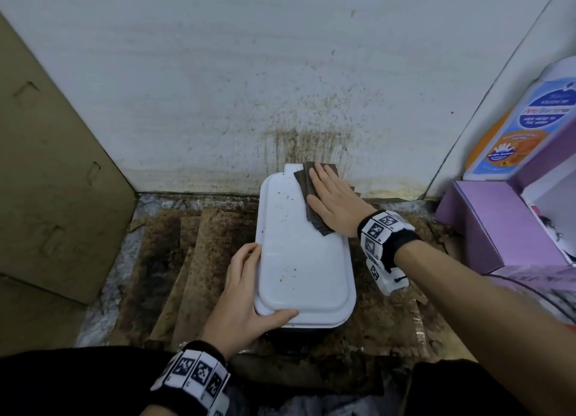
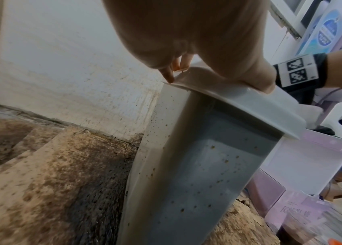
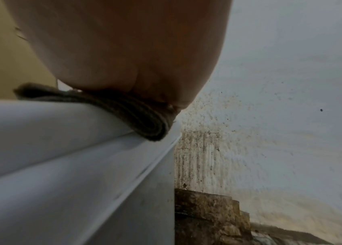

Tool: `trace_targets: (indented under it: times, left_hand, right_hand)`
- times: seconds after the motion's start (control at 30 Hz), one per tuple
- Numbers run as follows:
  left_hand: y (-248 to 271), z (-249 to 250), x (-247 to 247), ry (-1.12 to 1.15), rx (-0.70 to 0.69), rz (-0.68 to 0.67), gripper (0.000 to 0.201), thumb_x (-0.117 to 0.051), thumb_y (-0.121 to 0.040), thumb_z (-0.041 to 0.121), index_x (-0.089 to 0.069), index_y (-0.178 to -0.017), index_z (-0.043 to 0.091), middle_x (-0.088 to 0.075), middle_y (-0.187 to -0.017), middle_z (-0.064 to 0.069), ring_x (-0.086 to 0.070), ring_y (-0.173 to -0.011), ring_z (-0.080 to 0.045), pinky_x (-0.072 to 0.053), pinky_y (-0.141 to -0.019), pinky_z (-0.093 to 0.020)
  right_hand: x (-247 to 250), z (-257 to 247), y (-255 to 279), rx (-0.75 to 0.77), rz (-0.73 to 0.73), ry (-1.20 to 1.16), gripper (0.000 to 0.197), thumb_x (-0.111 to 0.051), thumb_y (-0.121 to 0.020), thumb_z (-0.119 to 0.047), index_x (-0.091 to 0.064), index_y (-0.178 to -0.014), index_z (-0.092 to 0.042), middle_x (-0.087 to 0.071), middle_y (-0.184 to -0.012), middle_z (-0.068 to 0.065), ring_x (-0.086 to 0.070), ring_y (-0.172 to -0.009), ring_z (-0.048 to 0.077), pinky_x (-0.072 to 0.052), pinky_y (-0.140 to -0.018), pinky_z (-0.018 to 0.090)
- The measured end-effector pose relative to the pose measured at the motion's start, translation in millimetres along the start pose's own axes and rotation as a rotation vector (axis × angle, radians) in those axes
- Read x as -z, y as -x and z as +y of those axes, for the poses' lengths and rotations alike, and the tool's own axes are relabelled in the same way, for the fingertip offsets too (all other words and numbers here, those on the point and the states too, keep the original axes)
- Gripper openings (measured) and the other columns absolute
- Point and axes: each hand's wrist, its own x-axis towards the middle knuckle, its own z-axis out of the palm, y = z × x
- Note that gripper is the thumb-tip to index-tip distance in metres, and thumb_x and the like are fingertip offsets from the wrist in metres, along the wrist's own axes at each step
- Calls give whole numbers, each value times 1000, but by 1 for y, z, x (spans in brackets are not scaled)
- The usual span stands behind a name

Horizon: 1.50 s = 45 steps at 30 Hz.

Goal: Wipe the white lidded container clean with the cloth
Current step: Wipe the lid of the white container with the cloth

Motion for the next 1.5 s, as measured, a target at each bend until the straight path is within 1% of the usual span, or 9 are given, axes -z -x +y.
trace_targets:
  times: [0.2,0.4,0.63,0.87,1.07,1.17,1.23,1.33,1.5]
  left_hand:
    - [1,1,0,-3,13,-13,112,-76,-70,68,-14,-155,28,-6,-155,22,-13,-147,-1,-27,-115,-29]
    - [1,1,-1,8,-9,26,107,-79,-66,67,-20,-149,35,-12,-152,22,-17,-144,2,-28,-115,-28]
    - [-1,-3,-1,12,-5,3,112,-78,-68,67,-19,-154,27,-9,-154,20,-14,-146,1,-27,-116,-29]
    - [0,-3,-1,55,3,-11,111,-76,-71,68,-15,-155,31,-5,-156,22,-12,-148,-2,-26,-114,-32]
    - [0,-3,-1,44,11,-7,109,-77,-70,67,-17,-154,32,-7,-155,22,-14,-147,-2,-26,-115,-32]
    - [0,-4,0,30,16,-7,110,-78,-69,67,-18,-154,31,-8,-154,21,-15,-147,-2,-27,-115,-31]
    - [-1,-3,0,27,24,-12,110,-77,-68,68,-19,-153,31,-9,-153,20,-16,-146,-3,-27,-115,-31]
    - [0,-2,-1,14,15,-6,111,-77,-68,70,-18,-153,29,-9,-152,20,-16,-146,-3,-27,-114,-30]
    - [1,-2,-2,-8,6,2,112,-76,-68,69,-19,-154,25,-10,-152,20,-15,-145,1,-24,-115,-24]
  right_hand:
    - [-19,-45,77,-66,54,-62,65,-13,-108,-46,7,-160,-13,17,-168,2,18,-154,16,5,-125,35]
    - [-48,-90,152,-108,106,-81,65,-9,-106,-49,10,-160,-18,21,-167,-4,26,-151,10,6,-126,34]
    - [-41,-80,137,-81,91,-99,68,-10,-105,-53,8,-160,-17,19,-168,-3,25,-151,8,3,-127,35]
    - [-7,-28,47,-30,12,-22,69,-14,-107,-49,5,-160,-10,13,-168,6,14,-155,19,-3,-127,40]
    - [1,3,-16,4,-20,58,92,11,-92,-65,-1,-160,-5,2,-169,15,3,-157,29,-10,-126,47]
    - [6,-4,-3,8,-21,154,88,13,-92,-61,3,-160,-5,6,-169,15,4,-157,28,-9,-127,45]
    - [6,-10,17,12,-35,160,73,0,-103,-53,6,-160,-8,12,-168,11,9,-156,25,-4,-127,42]
    - [-4,-26,46,1,-30,37,66,-11,-108,-48,9,-160,-13,18,-168,4,18,-154,18,0,-127,40]
    - [-31,-64,106,-48,96,-52,65,-16,-109,-47,4,-161,-14,14,-169,2,19,-154,15,6,-126,35]
